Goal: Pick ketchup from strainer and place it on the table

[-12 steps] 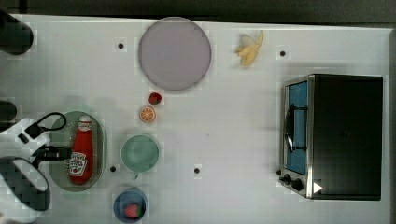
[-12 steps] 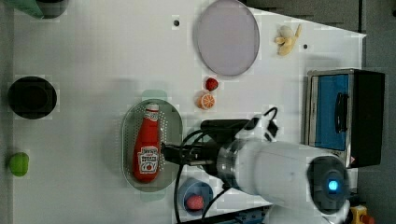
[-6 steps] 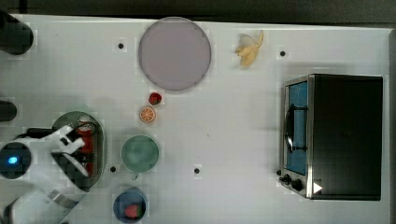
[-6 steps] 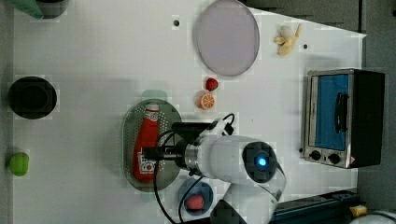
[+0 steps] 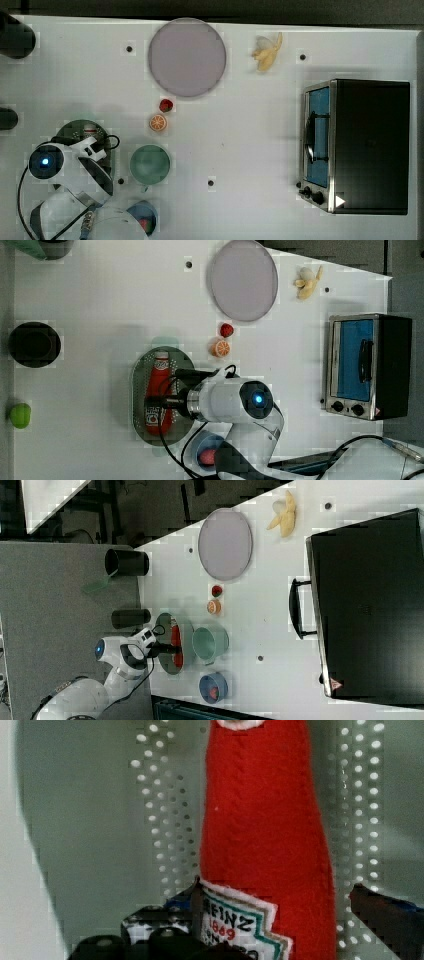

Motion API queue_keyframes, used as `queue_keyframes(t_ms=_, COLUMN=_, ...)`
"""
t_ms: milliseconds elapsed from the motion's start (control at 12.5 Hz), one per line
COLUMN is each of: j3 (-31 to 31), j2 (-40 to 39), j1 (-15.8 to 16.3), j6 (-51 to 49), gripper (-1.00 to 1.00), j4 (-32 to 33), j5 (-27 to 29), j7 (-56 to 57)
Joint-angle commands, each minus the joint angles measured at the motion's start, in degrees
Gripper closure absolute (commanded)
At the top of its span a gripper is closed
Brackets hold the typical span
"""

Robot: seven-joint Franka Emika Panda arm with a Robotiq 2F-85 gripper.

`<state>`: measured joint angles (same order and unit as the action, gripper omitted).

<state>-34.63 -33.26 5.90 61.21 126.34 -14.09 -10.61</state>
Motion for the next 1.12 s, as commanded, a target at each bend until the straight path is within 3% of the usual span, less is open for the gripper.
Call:
queue_keyframes(t_ms=80, j3=0.32, j2=-0.05, j1=1.67, j6=1.83, gripper=-0.91, j4=-0.80, j5=-1.30, j7=-5.15)
queue_keyframes(t_ms=320, j3=0.62, j2=-0.45, j1=1.94, j6=3.55, gripper=-0.25, j4=-1.04, j5=-1.31, j7=-5.79)
queue_keyframes(t_ms=720, j3=-1.97, j2=8.66, j1=0.75, j6=-2.34, gripper=-0.25, j4=-0.68, j5=0.40, j7=-5.79)
queue_keyframes(t_ms=1120, j3=-2.74, j2=23.12, j1=-2.04, j6=-19.29, gripper=-0.25, j4=-3.12, j5=13.95, j7=-0.80)
